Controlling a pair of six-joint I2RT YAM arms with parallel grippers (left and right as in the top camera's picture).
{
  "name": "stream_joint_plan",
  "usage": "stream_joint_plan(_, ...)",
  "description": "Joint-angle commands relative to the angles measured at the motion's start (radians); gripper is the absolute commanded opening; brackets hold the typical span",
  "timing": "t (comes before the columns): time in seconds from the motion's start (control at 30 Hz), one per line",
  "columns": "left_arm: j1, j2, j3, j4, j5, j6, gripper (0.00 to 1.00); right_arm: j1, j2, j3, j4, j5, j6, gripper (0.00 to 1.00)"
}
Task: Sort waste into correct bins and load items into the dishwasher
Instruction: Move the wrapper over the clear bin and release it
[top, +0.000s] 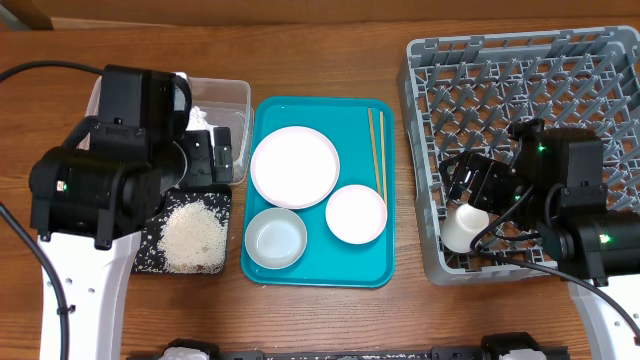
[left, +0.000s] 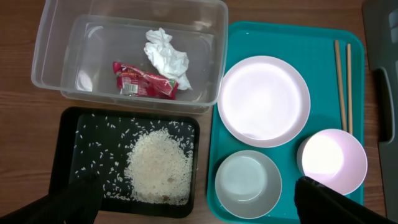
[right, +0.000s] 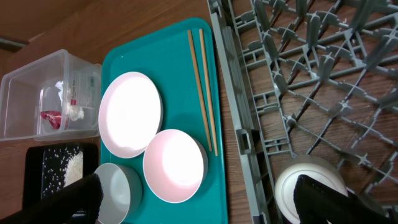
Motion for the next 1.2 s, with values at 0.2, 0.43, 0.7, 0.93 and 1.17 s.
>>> stream_joint_plan(0.2,-0.001,0.012,0.002,-0.001,-0.013,0.012,1.0,-0.001,-0.008,0.02,0.003,0.007,-0.006,1.0)
stream_joint_plan(0.43,0.0,0.012,0.002,-0.001,-0.013,0.012,1.0,-0.001,-0.008,0.02,0.003,0.007,-0.006,1.0)
stream_joint_plan(0.7,-0.002,-0.084,-0.006,-0.001,-0.013,0.012,1.0,-0.001,-0.008,0.02,0.003,0.007,-0.006,1.0)
stream_joint_plan(0.93,-0.012,-0.251,-0.102,-0.043,-0.005,0.012,1.0,-0.001,-0.008,0.02,0.003,0.007,-0.006,1.0)
stream_joint_plan(1.17,-0.012,-0.538,-0.531,0.489,-0.063,0.107,1.0,-0.001,-0.008,0.02,0.003,0.007,-0.006,1.0)
